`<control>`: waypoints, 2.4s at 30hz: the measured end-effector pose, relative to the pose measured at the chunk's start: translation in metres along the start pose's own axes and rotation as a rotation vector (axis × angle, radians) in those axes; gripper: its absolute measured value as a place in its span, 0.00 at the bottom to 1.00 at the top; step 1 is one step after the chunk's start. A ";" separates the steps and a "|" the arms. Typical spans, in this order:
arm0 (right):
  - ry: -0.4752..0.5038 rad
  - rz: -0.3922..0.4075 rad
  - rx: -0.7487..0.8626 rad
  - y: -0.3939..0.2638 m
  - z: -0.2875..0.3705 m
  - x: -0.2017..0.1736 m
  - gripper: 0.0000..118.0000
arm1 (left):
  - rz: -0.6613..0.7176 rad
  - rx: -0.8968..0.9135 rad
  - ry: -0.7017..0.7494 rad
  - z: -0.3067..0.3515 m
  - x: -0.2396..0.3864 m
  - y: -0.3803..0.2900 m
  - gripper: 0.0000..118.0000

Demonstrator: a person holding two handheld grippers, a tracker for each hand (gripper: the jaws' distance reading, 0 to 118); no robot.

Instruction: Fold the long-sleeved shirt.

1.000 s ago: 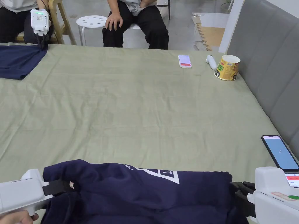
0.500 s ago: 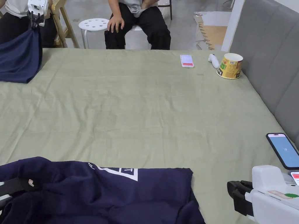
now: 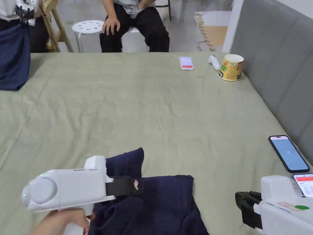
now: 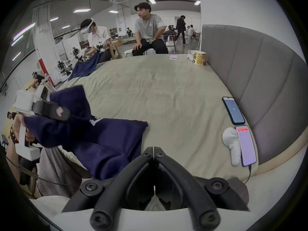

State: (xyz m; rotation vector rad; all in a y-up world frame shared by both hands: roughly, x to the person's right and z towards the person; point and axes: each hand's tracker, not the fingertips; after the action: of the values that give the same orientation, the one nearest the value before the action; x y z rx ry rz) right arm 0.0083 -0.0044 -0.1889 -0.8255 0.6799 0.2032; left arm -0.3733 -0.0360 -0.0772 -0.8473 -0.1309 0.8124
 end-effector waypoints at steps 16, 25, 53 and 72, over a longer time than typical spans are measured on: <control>-0.086 -0.085 0.000 -0.018 0.024 0.037 0.00 | 0.067 -0.037 -0.269 -0.067 0.009 -0.004 0.87; -0.039 -0.062 -0.014 -0.015 0.004 0.021 0.00 | 0.011 0.189 -0.103 0.037 -0.006 -0.011 0.07; 0.253 -0.076 -0.054 0.017 -0.062 -0.034 0.00 | 0.051 -0.015 -0.096 -0.058 0.003 -0.040 0.06; 0.316 -0.156 -0.348 -0.016 -0.173 -0.061 0.00 | 0.392 0.203 -0.101 0.044 -0.142 -0.063 0.89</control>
State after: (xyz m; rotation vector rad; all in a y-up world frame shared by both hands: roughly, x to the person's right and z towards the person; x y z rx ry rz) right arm -0.1146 -0.1371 -0.2244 -1.2571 0.8855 0.0482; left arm -0.4540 -0.1309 0.0257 -0.6466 0.0311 1.2159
